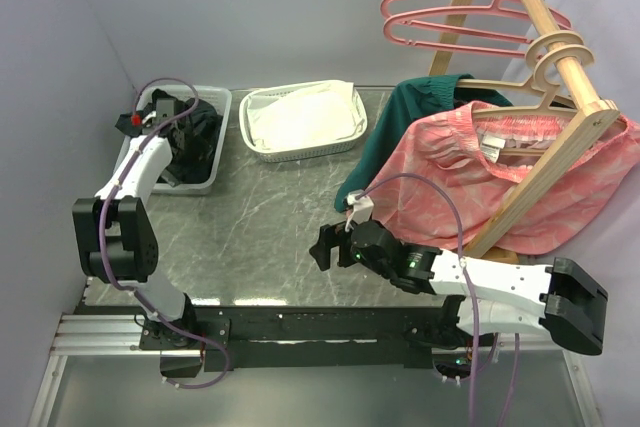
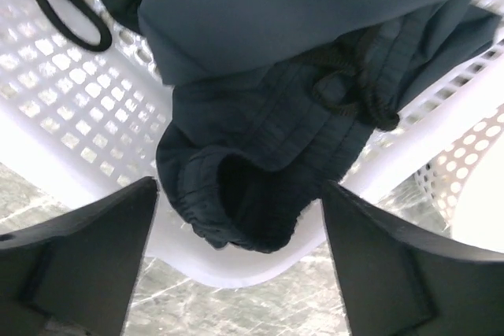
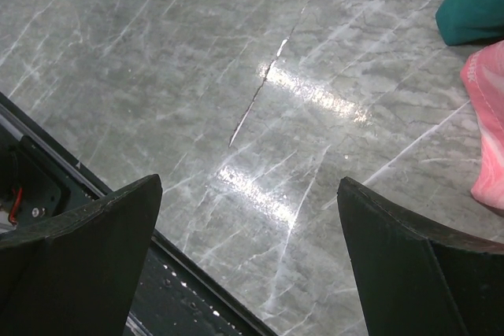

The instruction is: Place the shorts on the hanger

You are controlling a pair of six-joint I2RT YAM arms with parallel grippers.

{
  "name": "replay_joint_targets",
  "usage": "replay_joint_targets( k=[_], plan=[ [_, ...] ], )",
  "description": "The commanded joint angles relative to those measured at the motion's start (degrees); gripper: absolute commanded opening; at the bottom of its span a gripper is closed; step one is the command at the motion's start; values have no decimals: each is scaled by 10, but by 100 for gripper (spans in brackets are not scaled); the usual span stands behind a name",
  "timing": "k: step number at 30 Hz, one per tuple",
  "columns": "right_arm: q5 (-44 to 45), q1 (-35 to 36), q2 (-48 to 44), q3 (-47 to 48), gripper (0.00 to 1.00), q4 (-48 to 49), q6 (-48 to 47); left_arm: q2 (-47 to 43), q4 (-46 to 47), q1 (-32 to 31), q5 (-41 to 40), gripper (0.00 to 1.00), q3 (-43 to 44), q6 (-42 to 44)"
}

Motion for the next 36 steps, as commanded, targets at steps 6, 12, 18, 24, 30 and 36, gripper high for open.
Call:
replay_joint_targets(
  k=[6, 12, 18, 24, 30, 36],
  plan=[
    [-13, -4, 30, 25, 100, 30, -5, -16, 42, 0, 56, 45, -34, -17],
    [-9, -4, 25, 38, 100, 15, -9, -10, 6, 0, 31, 1, 52, 2],
    [1, -5, 13, 63, 100, -13, -19, -39, -29, 5, -34, 1, 180, 30],
    [7, -6, 21, 103, 100, -31, -33, -59, -62, 8, -73, 1, 320, 73],
    [9, -7, 38, 157, 100, -49, -54, -65, -61, 8, -82, 1, 440, 114],
    [17, -8, 46, 191, 100, -58, -66, -60, -15, 8, -38, 1, 498, 149]
  ],
)
